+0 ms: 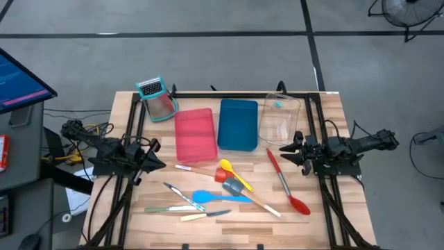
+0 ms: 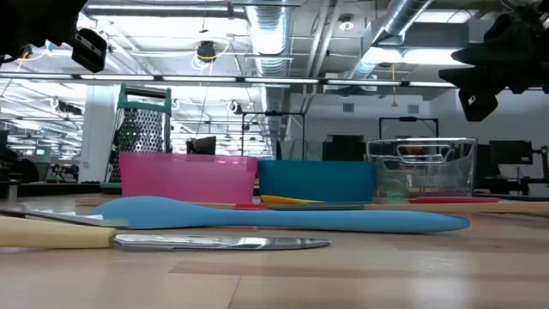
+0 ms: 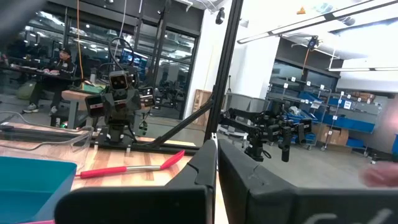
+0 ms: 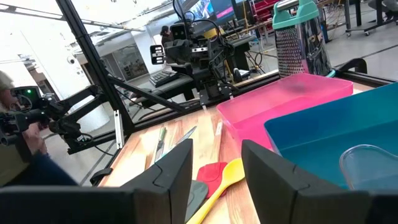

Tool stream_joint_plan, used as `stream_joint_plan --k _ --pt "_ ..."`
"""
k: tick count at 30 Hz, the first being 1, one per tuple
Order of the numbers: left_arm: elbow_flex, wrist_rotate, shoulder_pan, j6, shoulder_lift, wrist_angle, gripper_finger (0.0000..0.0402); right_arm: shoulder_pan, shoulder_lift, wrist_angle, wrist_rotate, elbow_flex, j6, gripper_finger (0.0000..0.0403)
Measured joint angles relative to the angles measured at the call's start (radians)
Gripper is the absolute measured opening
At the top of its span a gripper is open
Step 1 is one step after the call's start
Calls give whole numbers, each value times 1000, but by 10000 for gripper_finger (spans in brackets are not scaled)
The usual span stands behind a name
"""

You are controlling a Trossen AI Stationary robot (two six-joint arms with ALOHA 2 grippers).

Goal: Pick & Place Kitchen Items

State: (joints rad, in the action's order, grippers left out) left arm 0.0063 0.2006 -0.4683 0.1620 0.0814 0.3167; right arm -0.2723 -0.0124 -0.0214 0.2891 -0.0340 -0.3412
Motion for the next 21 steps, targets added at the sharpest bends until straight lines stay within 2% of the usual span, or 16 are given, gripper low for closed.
stream_joint_plan --k 14,18,21 --pt "0 0 0 10 9 78 1 0 0 0 0 0 0 137" --pt "0 2 0 137 15 180 1 1 0 4 5 0 18 138" --pt "0 11 0 218 19 256 1 1 0 23 7 2 -53 139"
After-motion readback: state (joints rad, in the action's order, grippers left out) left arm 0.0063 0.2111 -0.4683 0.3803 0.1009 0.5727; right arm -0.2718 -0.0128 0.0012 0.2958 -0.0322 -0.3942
